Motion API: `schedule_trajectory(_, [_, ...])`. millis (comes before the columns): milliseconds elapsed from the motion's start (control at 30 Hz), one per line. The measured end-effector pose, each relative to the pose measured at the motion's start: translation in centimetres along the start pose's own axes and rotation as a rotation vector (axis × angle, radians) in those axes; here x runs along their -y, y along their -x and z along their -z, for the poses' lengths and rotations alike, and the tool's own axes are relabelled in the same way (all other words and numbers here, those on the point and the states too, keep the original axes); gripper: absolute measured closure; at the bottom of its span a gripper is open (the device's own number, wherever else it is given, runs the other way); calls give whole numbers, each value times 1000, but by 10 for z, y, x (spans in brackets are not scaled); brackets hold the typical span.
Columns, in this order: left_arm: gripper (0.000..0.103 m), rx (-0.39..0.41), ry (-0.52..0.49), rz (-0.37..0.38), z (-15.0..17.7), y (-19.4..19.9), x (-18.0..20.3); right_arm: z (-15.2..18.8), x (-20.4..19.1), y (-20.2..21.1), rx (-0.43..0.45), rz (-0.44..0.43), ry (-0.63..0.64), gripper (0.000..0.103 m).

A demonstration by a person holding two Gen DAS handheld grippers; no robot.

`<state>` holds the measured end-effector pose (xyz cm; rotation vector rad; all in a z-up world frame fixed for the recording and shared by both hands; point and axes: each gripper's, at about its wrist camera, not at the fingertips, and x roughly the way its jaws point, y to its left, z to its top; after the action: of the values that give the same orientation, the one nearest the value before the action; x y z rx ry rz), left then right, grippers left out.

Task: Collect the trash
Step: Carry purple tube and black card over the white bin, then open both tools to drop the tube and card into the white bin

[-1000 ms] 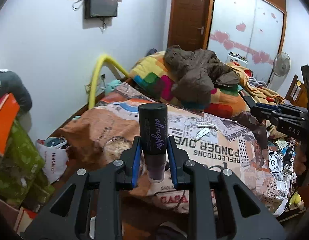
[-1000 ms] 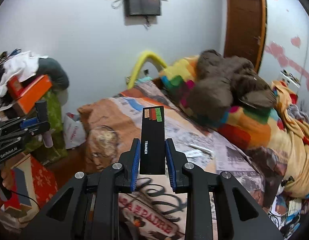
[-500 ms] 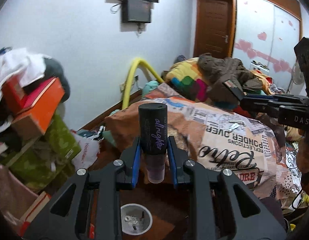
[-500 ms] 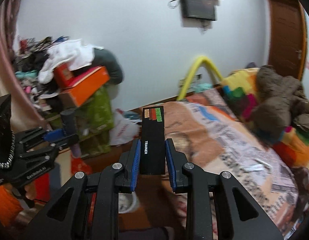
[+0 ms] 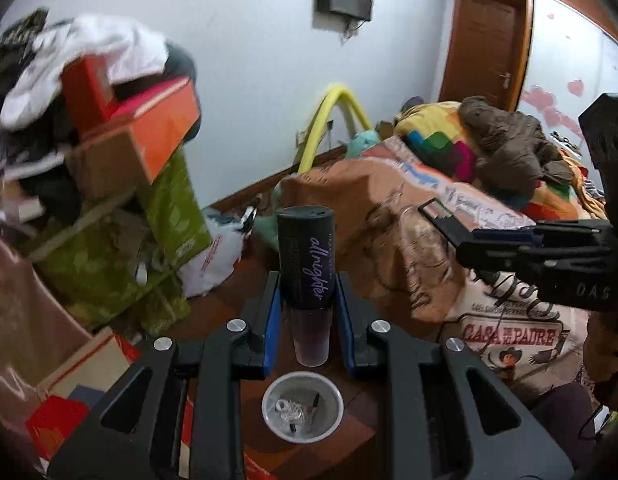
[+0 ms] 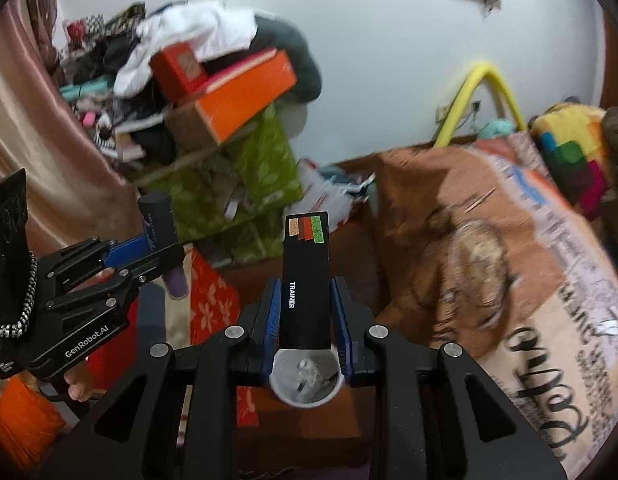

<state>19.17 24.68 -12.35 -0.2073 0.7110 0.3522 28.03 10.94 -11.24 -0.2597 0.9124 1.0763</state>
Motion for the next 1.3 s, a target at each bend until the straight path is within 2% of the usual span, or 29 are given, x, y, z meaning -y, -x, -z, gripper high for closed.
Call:
schedule_trajectory(333, [78,-169,133,4,70,-63,-45,25,-15,-84,-171,-22,5,80])
schedule_trajectory(667, [78,-352,235,39,138,-123,-60,63,-22,-150,-343,-8,38,80])
schedule_trajectory(800, [78,-398,278,57,158,-140,-66,69,-17,-166,-396,-41,13,80])
schedule_trajectory(933, [78,-434,315,74,170,-156,-66,66,-12,-174,-417,-67,-10,77])
schedule_trajectory(1033, [78,-461,324,89,174,-168,-63,66,-10,-176,-407,-27,1,63])
schedule_trajectory(1167, [77,-501,298,91,175,-181,-54,67,-7,-169,-394,3,28,62])
schedule_trajectory(1300, [77,-507,271,81,171,-181,-48,67,-5,-165,-388,20,46,62])
